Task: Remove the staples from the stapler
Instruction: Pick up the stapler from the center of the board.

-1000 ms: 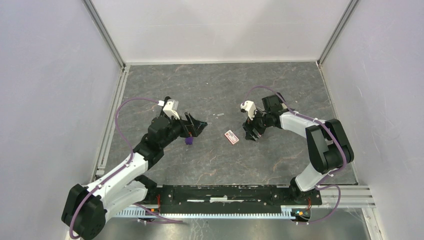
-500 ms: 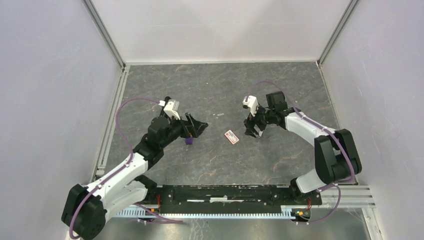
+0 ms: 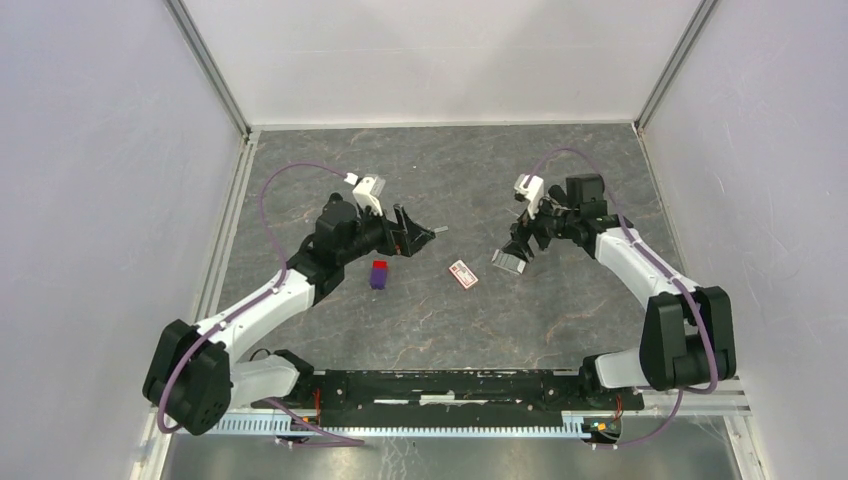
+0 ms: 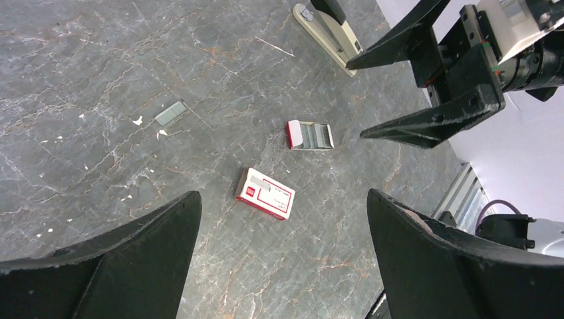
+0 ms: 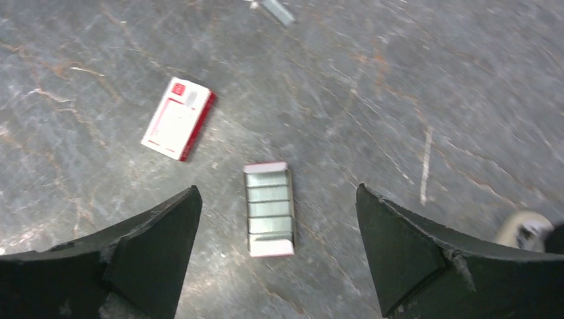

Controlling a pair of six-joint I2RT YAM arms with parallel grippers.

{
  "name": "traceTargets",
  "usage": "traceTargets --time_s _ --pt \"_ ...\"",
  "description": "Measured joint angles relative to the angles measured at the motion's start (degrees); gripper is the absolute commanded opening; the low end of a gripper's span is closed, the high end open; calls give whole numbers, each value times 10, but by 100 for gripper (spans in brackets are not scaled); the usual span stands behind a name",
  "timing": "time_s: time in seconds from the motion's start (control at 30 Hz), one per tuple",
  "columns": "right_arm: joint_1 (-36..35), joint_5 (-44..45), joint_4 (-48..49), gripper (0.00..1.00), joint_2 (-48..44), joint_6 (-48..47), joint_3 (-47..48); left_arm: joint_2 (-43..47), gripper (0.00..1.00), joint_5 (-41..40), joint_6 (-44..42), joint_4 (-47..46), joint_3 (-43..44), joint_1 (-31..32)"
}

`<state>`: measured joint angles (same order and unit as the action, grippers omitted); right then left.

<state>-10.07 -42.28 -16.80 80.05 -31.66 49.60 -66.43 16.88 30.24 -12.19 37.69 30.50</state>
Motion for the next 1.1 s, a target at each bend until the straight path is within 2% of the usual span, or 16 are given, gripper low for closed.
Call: traceTargets --time_s 0.07,0.27,0.53,0.7,0.87,0.97,1.1 --pt "23 3 2 98 -7 2 0 -9 100 4 -1 1 9 1" --pt "85 73 -4 98 -2 2 30 -12 100 23 -1 1 12 1" --pt "118 224 -7 95 160 -15 220 57 100 25 1 -4 -17 1" --pt "118 287 -36 87 261 -21 294 116 100 25 12 -2 -57 1" --pt "118 298 -64 80 300 -21 313 161 100 14 16 -1 -80 1" --pt "118 297 -80 69 318 -21 322 168 100 12 21 0 -84 1" --pt "118 291 -94 47 347 -18 345 173 100 11 30 1 -92 1"
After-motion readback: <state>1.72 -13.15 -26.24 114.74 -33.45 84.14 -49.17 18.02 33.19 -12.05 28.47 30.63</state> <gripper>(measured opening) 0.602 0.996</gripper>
